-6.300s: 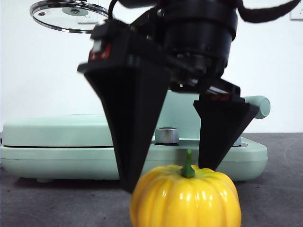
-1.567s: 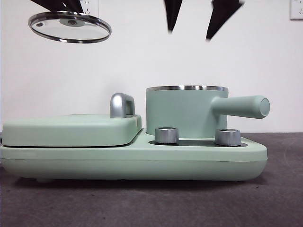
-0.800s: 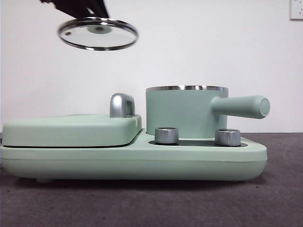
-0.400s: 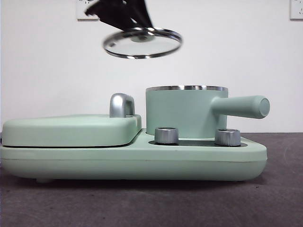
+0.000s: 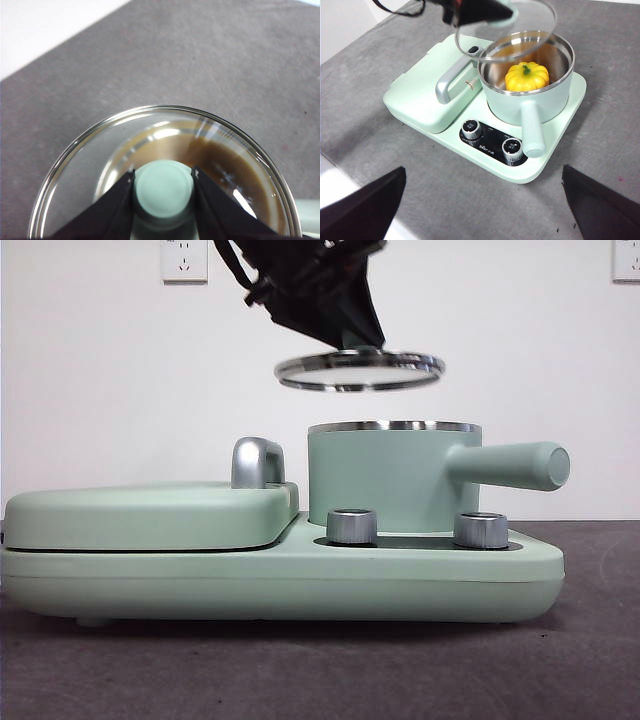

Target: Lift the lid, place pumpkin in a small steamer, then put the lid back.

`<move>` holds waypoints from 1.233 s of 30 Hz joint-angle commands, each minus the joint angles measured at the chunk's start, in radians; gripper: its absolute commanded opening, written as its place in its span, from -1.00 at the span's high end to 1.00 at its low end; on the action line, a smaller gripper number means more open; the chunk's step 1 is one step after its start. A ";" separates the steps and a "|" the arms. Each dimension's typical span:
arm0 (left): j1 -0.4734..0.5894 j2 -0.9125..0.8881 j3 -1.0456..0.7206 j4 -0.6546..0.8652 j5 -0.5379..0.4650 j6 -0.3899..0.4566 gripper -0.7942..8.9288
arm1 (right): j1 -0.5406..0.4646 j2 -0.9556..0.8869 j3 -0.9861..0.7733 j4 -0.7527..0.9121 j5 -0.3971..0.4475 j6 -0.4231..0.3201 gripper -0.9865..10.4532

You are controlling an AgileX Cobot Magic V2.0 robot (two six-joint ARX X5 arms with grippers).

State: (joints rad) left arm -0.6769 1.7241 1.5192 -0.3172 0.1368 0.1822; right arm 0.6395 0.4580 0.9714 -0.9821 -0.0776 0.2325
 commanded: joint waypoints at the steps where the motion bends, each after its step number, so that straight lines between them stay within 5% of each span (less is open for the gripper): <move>1: -0.019 0.023 0.026 0.034 0.006 0.024 0.72 | 0.007 0.003 0.006 0.012 -0.002 -0.008 -0.04; 37: -0.050 0.151 0.026 0.077 0.006 0.034 0.72 | 0.007 0.003 0.006 0.011 -0.001 -0.004 -0.04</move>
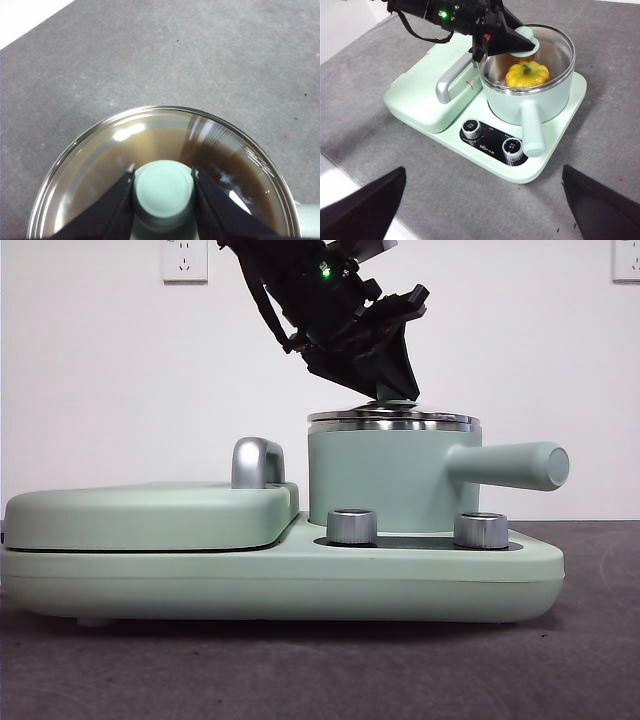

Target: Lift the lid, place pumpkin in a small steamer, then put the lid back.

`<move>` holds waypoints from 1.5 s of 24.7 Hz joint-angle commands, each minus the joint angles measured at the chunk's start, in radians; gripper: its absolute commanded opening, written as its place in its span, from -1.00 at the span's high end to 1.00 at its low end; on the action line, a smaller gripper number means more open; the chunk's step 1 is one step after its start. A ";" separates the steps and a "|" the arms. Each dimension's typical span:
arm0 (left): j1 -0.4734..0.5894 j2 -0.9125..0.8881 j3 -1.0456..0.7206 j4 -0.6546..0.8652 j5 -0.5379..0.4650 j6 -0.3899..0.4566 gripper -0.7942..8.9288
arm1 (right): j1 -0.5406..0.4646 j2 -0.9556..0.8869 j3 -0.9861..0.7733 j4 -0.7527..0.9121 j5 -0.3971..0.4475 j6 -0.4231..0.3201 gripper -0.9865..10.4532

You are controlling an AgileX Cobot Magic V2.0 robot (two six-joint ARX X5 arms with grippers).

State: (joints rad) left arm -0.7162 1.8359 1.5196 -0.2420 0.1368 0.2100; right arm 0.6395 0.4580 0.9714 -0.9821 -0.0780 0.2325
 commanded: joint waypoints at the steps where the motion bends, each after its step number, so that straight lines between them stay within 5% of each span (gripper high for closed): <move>1: -0.011 0.041 0.026 0.001 0.006 0.006 0.72 | 0.007 0.003 0.006 0.011 0.000 -0.004 -0.04; 23: 0.000 0.042 0.026 0.003 0.084 0.040 0.81 | 0.007 0.003 0.006 0.011 -0.001 0.003 -0.04; 30: 0.002 0.033 0.042 -0.001 0.081 0.016 -0.13 | 0.007 0.003 0.006 0.011 0.000 0.003 -0.04; 37: 0.003 -0.105 0.182 -0.285 0.081 -0.024 -0.13 | 0.007 0.003 0.006 0.011 -0.001 0.003 -0.04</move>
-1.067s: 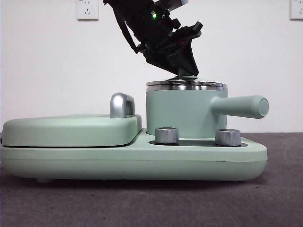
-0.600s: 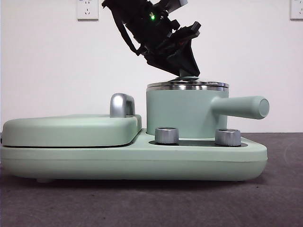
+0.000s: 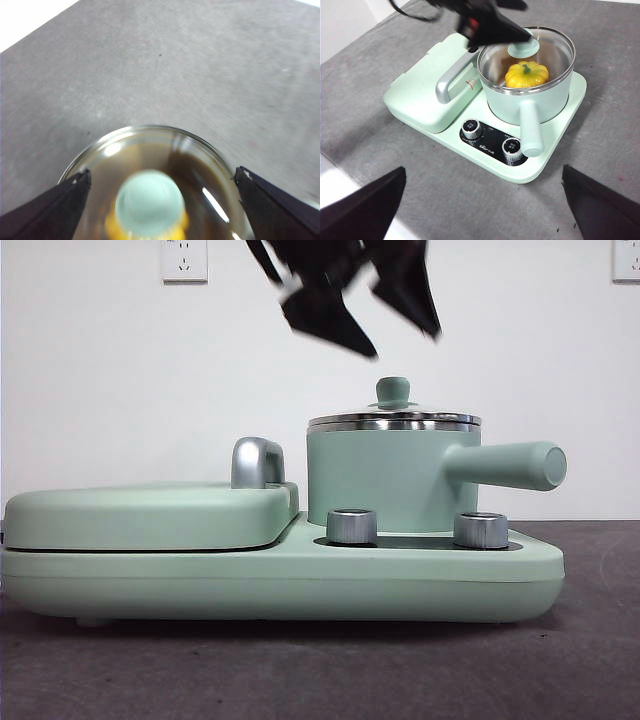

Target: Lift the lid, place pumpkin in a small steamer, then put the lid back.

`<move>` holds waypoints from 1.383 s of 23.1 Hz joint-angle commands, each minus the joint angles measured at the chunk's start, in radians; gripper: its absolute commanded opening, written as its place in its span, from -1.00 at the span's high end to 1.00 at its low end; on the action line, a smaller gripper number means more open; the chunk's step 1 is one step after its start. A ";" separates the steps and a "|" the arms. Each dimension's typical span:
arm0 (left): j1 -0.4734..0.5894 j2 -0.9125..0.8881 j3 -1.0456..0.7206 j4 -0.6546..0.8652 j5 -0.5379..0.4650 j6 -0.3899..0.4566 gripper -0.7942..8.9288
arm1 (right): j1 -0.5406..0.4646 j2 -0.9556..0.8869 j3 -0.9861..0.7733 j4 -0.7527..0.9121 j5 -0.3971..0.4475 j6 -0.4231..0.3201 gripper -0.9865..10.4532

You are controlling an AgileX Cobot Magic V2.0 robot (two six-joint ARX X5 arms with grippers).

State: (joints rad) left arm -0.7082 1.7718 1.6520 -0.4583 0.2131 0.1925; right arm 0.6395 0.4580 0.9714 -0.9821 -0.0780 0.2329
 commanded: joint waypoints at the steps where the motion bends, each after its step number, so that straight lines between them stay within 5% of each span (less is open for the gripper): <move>1: -0.005 -0.079 0.060 -0.137 0.005 -0.007 -0.12 | 0.007 0.004 0.006 0.012 -0.001 0.003 -0.04; 10: -0.002 -0.442 0.035 -0.681 0.075 -0.098 -0.12 | 0.007 0.005 0.006 0.079 -0.087 -0.005 -0.04; 19: 0.001 -0.846 -0.365 -0.475 0.097 -0.281 -0.11 | 0.007 0.028 0.006 0.098 -0.136 -0.005 -0.04; 29: 0.001 -1.228 -0.725 -0.279 -0.035 -0.418 -0.10 | 0.007 0.066 0.006 0.114 -0.136 -0.005 -0.04; 31: 0.001 -1.254 -0.737 -0.286 -0.058 -0.417 0.19 | 0.007 0.071 0.006 0.114 -0.142 -0.005 0.04; 32: 0.001 -1.260 -0.738 -0.290 -0.058 -0.409 0.55 | 0.007 0.071 0.006 0.113 -0.153 -0.005 0.31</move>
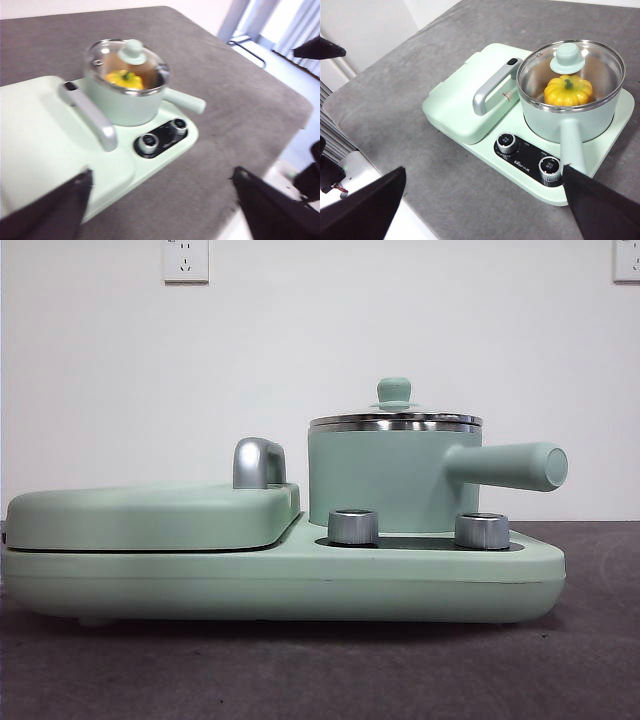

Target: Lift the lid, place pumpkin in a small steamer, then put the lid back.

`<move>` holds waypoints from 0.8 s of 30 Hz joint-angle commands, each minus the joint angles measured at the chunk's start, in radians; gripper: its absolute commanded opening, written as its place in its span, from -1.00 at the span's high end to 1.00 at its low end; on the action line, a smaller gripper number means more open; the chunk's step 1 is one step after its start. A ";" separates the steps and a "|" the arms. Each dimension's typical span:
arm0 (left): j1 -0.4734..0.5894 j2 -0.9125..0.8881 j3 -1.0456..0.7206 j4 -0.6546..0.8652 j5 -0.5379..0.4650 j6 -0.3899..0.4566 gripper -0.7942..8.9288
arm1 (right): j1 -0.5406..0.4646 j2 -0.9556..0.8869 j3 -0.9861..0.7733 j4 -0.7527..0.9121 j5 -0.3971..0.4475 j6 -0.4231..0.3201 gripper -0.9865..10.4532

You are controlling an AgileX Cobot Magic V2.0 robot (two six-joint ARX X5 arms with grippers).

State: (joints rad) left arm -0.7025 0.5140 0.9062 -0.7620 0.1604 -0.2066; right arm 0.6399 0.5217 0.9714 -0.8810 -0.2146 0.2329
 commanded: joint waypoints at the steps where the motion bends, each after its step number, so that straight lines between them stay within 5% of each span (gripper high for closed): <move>1: -0.005 -0.006 0.008 0.013 -0.005 -0.002 0.87 | 0.007 0.007 0.006 0.011 -0.032 -0.009 0.78; 24: 0.050 -0.042 -0.041 0.086 -0.006 -0.008 0.82 | 0.007 0.011 0.006 0.015 -0.047 -0.012 0.81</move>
State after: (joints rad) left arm -0.6521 0.4721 0.8635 -0.6868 0.1585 -0.2104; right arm 0.6395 0.5255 0.9714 -0.8783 -0.2592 0.2310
